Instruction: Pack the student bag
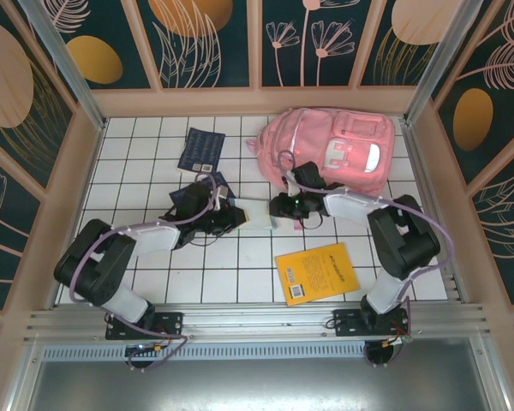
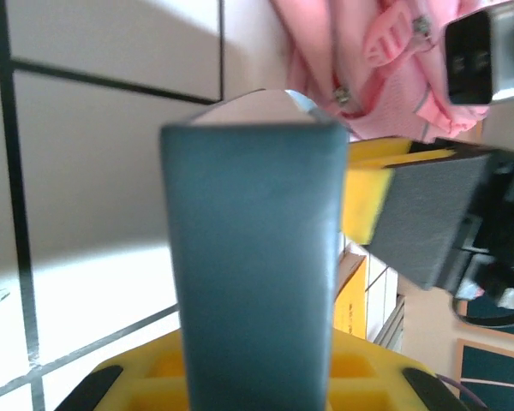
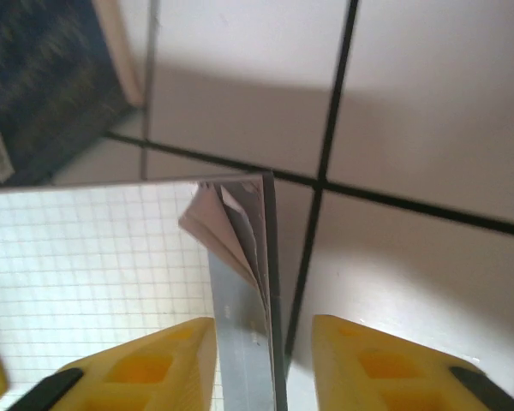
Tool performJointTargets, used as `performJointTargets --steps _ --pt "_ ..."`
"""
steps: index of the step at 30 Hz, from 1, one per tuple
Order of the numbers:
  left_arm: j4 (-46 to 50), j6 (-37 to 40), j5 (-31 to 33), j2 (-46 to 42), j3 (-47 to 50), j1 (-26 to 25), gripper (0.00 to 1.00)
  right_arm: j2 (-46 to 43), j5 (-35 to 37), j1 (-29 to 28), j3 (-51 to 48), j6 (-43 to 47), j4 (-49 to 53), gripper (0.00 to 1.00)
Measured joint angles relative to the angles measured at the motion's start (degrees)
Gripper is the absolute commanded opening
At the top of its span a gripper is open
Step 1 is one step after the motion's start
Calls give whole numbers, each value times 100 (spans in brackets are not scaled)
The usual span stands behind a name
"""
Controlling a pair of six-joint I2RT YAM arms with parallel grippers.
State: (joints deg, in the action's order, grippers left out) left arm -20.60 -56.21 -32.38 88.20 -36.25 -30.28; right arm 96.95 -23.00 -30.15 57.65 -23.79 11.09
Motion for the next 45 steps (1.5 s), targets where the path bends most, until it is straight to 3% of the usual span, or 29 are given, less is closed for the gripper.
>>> performJointTargets --steps 6,10,14,28,35,39,45 --pt "1051 553 387 -730 -761 37 0 -750 933 372 1344 -26 354 60" --pt "1639 979 667 -1331 -1014 74 0 -894 1622 990 1836 -354 385 54" --pt "2059 1388 927 -1875 -1196 103 0 -483 2063 1290 2291 -706 511 52" --pt "2599 2245 1198 -2170 -1335 149 0 2365 1287 1384 4572 -1025 1045 47" --pt "2645 2319 1281 -2186 -1335 168 0 3029 678 1478 5274 -1104 1176 38" --pt "2645 2319 1281 -2184 -1335 175 0 3073 654 1480 5370 -1064 1239 32" --pt "2640 2312 1274 -2138 -1335 203 0 3121 656 1480 5493 -960 1344 31"
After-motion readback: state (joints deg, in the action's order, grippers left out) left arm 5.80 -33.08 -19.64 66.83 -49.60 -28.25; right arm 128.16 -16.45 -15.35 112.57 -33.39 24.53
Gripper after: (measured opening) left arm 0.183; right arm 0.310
